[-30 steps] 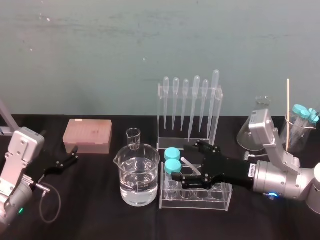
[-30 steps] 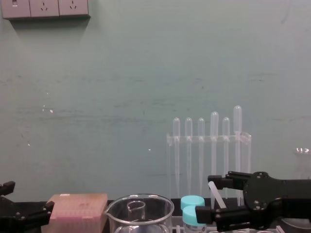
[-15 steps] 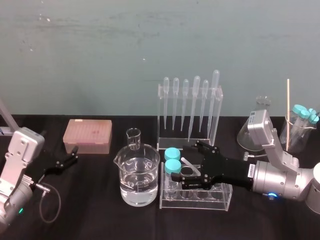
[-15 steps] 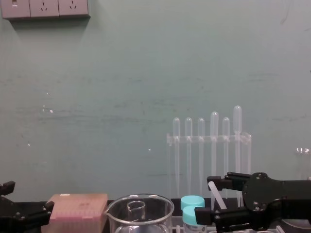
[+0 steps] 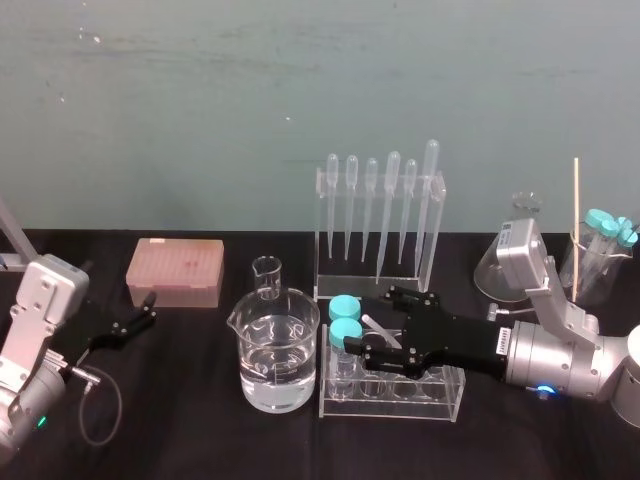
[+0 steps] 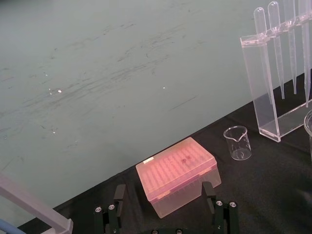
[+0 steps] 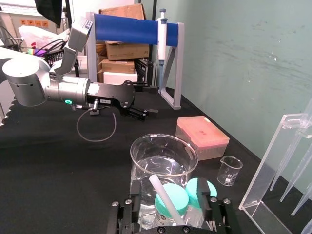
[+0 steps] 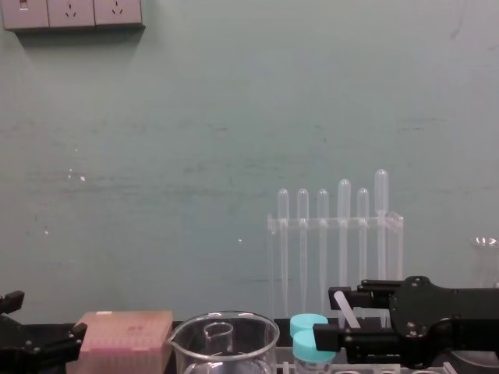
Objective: Pick up the stirring rod with one hand, then place it down.
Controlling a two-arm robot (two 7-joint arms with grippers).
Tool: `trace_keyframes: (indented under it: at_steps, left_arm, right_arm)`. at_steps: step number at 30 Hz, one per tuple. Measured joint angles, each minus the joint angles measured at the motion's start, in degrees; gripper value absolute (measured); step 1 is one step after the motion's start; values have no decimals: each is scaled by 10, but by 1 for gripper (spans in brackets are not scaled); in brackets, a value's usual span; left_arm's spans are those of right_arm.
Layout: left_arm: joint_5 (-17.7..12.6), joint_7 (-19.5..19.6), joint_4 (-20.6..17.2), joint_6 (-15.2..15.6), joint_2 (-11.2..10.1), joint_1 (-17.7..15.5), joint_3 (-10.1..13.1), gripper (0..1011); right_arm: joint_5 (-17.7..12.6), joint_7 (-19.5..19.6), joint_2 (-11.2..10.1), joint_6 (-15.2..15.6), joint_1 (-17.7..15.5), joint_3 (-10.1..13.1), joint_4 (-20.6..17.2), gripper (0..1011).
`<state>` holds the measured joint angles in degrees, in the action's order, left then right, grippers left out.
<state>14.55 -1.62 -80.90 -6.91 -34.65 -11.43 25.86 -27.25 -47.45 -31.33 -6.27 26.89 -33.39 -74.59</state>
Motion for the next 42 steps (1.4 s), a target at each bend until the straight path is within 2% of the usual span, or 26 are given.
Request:
trace_keyframes:
  at_steps: [3, 11, 12, 13, 15, 18, 19, 24, 31, 42]
  left_arm:
    - [0, 0, 0, 0, 0, 0, 0, 1000]
    - [0, 0, 0, 0, 0, 0, 0, 1000]
    - [0, 0, 0, 0, 0, 0, 0, 1000]
    - [0, 0, 0, 0, 0, 0, 0, 1000]
    - [0, 0, 0, 0, 0, 0, 0, 1000]
    - [0, 0, 0, 0, 0, 0, 0, 1000]
    - [0, 0, 0, 0, 0, 0, 0, 1000]
    - [0, 0, 0, 0, 0, 0, 0, 1000]
    - [0, 0, 0, 0, 0, 0, 0, 1000]
    - [0, 0, 0, 0, 0, 0, 0, 1000]
  right_arm:
    - [0, 0, 0, 0, 0, 0, 0, 664]
    - [-1, 0, 0, 0, 0, 0, 0, 390]
    - [-1, 0, 0, 0, 0, 0, 0, 390]
    - [-1, 0, 0, 0, 0, 0, 0, 319]
    - [-1, 0, 0, 0, 0, 0, 0, 244]
    - [-1, 0, 0, 0, 0, 0, 0, 189]
    - [-1, 0, 0, 0, 0, 0, 0, 132]
    - [0, 0, 0, 0, 0, 0, 0, 88]
    - [0, 0, 0, 0, 0, 0, 0, 80]
    - [23, 15, -1, -28, 6, 5, 2, 80]
